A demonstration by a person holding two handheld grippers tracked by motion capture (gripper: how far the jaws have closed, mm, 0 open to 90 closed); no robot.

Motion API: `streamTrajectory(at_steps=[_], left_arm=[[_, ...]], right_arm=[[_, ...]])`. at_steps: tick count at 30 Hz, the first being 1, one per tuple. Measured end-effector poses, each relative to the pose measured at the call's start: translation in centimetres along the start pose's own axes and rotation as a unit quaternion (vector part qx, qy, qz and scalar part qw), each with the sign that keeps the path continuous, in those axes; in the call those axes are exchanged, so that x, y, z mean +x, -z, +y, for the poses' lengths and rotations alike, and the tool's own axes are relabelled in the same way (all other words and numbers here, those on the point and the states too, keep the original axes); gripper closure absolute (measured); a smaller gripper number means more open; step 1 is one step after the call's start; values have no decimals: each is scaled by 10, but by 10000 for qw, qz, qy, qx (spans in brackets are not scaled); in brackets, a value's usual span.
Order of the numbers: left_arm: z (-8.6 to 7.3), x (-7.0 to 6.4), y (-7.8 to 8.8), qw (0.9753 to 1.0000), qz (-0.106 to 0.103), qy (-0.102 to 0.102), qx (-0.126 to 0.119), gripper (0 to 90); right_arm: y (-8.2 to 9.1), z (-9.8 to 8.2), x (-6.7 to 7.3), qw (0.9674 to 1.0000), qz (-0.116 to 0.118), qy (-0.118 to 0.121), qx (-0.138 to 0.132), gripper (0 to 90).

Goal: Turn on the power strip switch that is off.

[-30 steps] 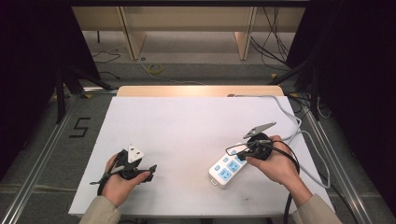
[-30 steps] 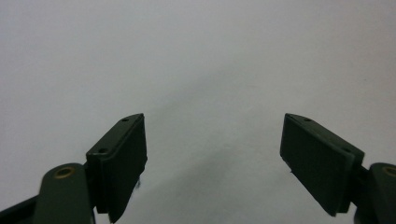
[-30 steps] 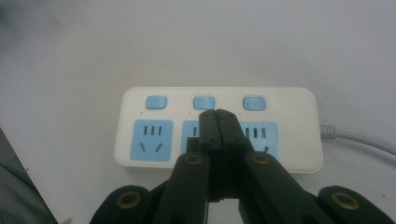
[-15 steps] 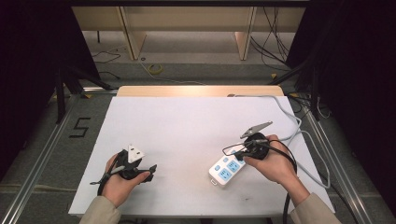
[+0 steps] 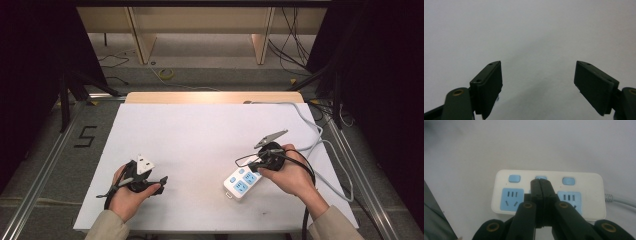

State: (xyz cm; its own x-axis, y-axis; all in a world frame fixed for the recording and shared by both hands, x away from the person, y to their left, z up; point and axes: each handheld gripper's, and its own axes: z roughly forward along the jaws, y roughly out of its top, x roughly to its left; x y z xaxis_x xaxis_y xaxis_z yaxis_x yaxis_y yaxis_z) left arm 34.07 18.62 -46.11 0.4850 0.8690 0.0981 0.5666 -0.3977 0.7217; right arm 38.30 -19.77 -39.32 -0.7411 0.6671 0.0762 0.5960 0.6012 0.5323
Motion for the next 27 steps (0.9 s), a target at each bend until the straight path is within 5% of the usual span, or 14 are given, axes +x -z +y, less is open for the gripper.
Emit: streamTrajectory(at_steps=[27], left_arm=[[0, 0, 0, 10000, -5, 11, 6, 225]], right_arm=[[-7, 8, 6, 9998, 73, 70, 157, 900]])
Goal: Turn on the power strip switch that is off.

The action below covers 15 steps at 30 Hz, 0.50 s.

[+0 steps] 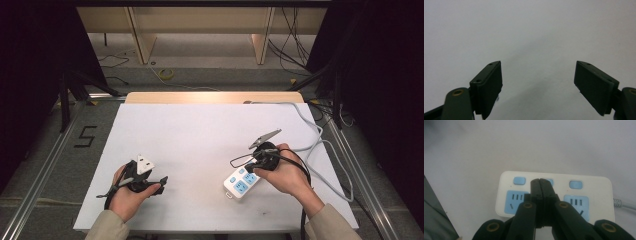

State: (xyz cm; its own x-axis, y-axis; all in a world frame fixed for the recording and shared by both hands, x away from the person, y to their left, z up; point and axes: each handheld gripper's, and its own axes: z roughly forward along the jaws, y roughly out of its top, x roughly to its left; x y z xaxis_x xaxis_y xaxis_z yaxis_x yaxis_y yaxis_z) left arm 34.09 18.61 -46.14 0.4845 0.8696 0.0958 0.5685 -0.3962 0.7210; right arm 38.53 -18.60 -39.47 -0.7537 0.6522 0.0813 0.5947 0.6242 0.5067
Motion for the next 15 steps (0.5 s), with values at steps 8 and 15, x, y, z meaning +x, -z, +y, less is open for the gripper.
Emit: streamTrajectory(at_steps=[8, 15], left_arm=[[0, 0, 0, 10000, 1, -2, 0, 224], [0, 0, 1, 10000, 0, 10, -3, 224]], right_arm=[[-1, 2, 2, 10000, 26, 34, 12, 900], [-3, 4, 3, 10000, 35, 52, 22, 900]])
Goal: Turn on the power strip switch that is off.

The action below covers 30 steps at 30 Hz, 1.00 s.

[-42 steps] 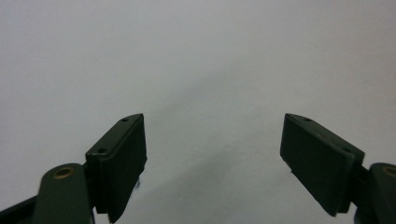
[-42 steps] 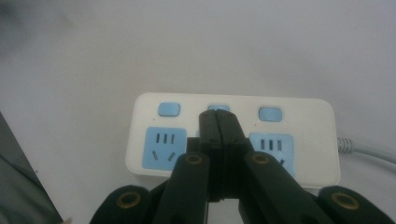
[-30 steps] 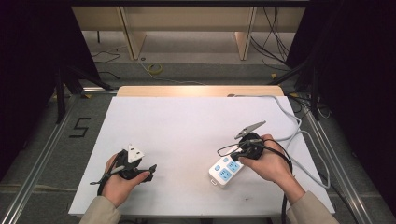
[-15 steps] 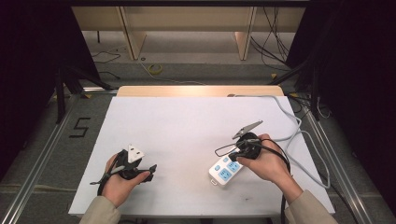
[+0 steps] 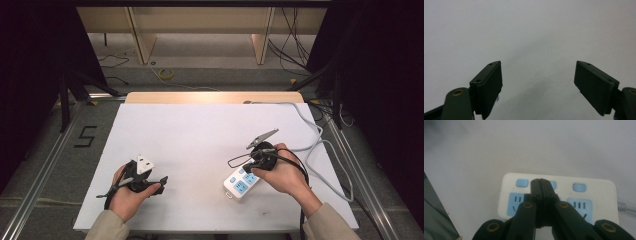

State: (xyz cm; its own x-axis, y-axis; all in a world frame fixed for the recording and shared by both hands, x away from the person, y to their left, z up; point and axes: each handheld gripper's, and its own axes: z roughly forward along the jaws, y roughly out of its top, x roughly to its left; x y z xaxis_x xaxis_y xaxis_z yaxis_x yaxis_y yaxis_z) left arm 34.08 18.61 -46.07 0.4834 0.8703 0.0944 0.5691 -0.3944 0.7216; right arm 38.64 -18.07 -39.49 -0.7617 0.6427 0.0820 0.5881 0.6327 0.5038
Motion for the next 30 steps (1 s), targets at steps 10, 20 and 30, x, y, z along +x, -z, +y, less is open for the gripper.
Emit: streamTrajectory(at_steps=[10, 20, 30], left_arm=[[0, 0, 0, 10000, -2, -4, -8, 224], [0, -1, 0, 10000, -4, -12, 6, 224], [0, -1, 0, 10000, -2, -15, 4, 224]], right_arm=[[-1, 2, 2, 10000, 19, 20, 35, 900], [-3, 4, 3, 10000, 38, 35, 48, 900], [-5, 6, 5, 9999, 51, 62, 83, 900]])
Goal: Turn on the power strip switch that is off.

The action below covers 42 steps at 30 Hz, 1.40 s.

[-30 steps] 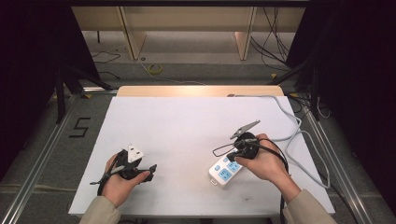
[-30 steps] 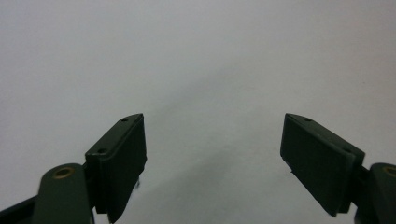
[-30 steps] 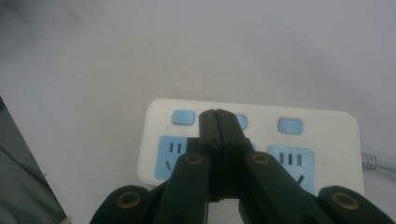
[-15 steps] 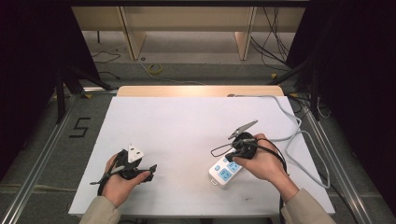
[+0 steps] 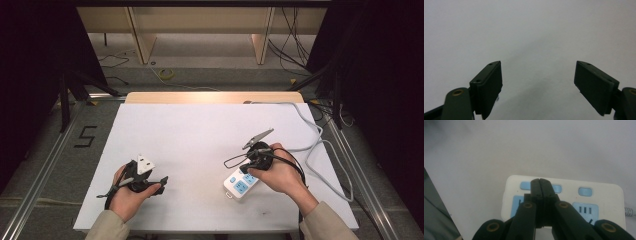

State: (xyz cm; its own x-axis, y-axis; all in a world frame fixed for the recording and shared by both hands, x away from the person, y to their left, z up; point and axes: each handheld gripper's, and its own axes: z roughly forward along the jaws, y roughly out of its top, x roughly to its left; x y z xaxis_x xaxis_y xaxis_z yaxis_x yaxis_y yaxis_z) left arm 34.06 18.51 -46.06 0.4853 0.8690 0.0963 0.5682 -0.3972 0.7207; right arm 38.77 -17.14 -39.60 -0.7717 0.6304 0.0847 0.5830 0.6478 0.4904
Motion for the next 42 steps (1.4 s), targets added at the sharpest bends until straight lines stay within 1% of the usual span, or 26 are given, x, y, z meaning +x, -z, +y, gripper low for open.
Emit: streamTrajectory(at_steps=[42], left_arm=[[0, 0, 0, 10000, -5, 5, -11, 224]], right_arm=[[-12, 10, 8, 9997, 127, 128, 174, 900]])
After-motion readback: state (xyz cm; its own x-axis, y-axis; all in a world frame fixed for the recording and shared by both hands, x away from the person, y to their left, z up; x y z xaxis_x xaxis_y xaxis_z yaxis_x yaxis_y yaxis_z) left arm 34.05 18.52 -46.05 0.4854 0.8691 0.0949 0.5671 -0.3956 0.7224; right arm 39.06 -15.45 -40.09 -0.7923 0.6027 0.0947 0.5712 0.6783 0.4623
